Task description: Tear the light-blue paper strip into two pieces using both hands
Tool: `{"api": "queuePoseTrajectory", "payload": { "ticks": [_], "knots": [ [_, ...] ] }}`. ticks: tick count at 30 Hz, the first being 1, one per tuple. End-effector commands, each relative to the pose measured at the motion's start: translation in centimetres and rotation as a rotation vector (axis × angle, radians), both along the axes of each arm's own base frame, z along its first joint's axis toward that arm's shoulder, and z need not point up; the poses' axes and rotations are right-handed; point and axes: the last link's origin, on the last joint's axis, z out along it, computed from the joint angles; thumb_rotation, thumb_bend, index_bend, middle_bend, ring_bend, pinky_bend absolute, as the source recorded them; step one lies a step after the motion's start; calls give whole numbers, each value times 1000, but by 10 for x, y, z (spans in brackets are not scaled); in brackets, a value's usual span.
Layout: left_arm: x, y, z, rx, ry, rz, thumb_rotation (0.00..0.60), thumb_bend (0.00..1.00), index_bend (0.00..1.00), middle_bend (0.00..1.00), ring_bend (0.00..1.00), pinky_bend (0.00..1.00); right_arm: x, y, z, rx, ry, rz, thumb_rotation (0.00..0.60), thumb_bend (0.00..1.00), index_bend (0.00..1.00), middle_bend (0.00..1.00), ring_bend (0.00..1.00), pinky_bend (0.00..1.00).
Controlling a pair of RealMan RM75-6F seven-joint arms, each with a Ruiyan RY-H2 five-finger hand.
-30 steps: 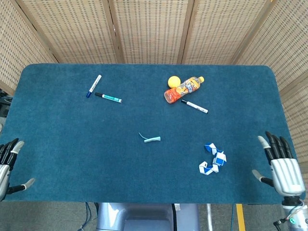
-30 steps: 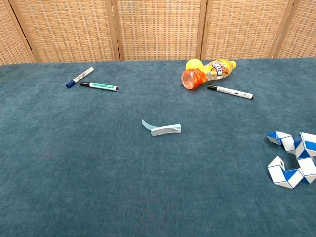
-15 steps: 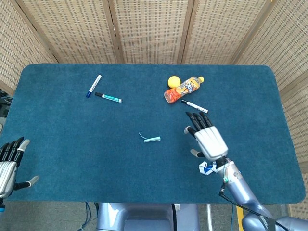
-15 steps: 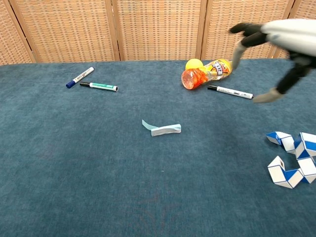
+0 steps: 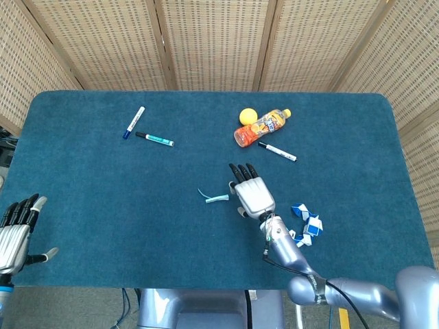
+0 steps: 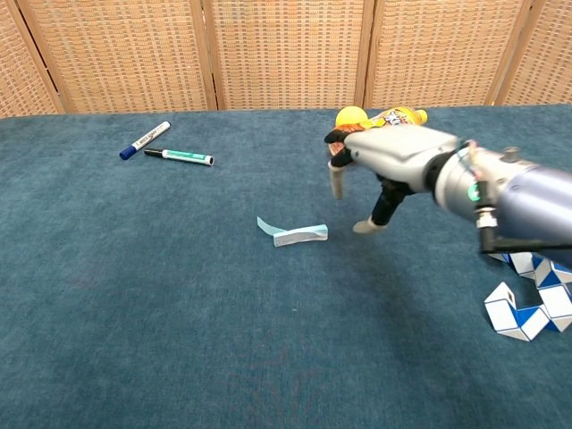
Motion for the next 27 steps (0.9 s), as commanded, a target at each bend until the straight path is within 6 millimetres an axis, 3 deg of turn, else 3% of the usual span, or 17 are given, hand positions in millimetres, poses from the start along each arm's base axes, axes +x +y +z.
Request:
{"api": "queuePoseTrajectory", "payload": {
  "ticks": [1, 11, 27],
  "knots": [
    [-1, 2, -1, -7, 3, 6, 600, 0, 0, 0, 0, 0, 5, -3, -15, 19, 27, -7, 600, 285, 423, 0, 0, 0],
    [-5, 6, -5, -22, 5, 26, 600, 0, 0, 0, 0, 0, 10, -10, -40, 28, 70, -13, 600, 337, 423, 0, 0, 0],
    [-9, 10, -6, -24, 7, 48, 600, 0, 0, 0, 0, 0, 22, -26, -56, 1, 68, -15, 600, 363, 427, 0, 0, 0]
  ]
}}
